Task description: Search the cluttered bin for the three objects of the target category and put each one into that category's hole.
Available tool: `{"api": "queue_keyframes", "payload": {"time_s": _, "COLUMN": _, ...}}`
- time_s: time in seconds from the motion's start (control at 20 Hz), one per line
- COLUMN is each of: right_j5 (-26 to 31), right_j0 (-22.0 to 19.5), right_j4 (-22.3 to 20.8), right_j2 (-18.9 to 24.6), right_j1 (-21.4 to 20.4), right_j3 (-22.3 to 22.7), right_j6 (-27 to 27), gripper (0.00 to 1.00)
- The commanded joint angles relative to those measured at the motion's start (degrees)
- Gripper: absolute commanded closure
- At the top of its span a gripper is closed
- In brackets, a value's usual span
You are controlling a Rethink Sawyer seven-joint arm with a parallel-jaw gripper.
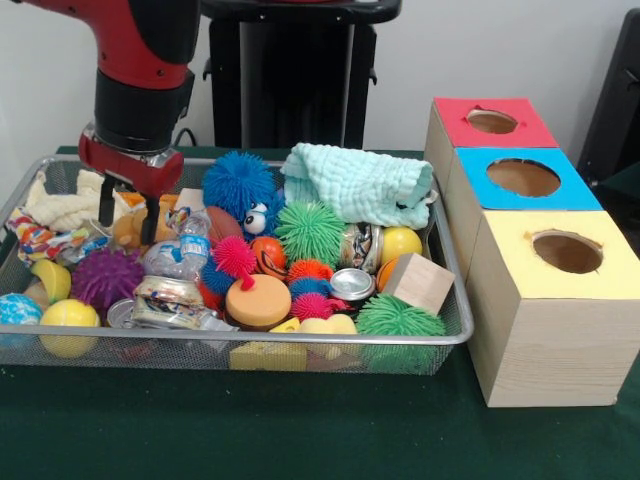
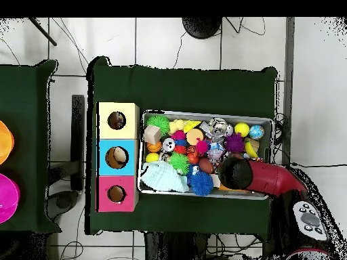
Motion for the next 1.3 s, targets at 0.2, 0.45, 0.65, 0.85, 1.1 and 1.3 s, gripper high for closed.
{"api": "queue_keyframes", "payload": {"time_s": 0.2, "right_j5": 8.9, "right_j0": 1.6, "right_j4": -7.1, "right_j2": 4.4, "right_j1": 3.4, "right_j3": -8.9, "right_j6": -9.4, "gripper": 0.00}}
{"api": "queue_keyframes", "payload": {"time_s": 0.45, "right_j5": 8.3, "right_j0": 2.6, "right_j4": -9.9, "right_j2": 3.8, "right_j1": 3.8, "right_j3": -11.0, "right_j6": -8.8, "gripper": 0.00}}
{"api": "queue_keyframes", "payload": {"time_s": 0.65, "right_j5": 10.0, "right_j0": 5.3, "right_j4": -12.4, "right_j2": 1.3, "right_j1": 3.3, "right_j3": -12.8, "right_j6": -8.3, "gripper": 0.00}}
{"api": "queue_keyframes", "payload": {"time_s": 0.85, "right_j5": 12.4, "right_j0": 6.5, "right_j4": -13.4, "right_j2": 0.3, "right_j1": 2.3, "right_j3": -13.6, "right_j6": -8.3, "gripper": 0.00}}
{"api": "queue_keyframes", "payload": {"time_s": 1.1, "right_j5": 17.5, "right_j0": 8.8, "right_j4": -14.5, "right_j2": -1.5, "right_j1": 1.7, "right_j3": -16.0, "right_j6": -9.1, "gripper": 0.00}}
{"api": "queue_keyframes", "payload": {"time_s": 1.3, "right_j5": 19.8, "right_j0": 9.3, "right_j4": -15.2, "right_j2": -2.1, "right_j1": 2.0, "right_j3": -17.3, "right_j6": -8.8, "gripper": 0.00}}
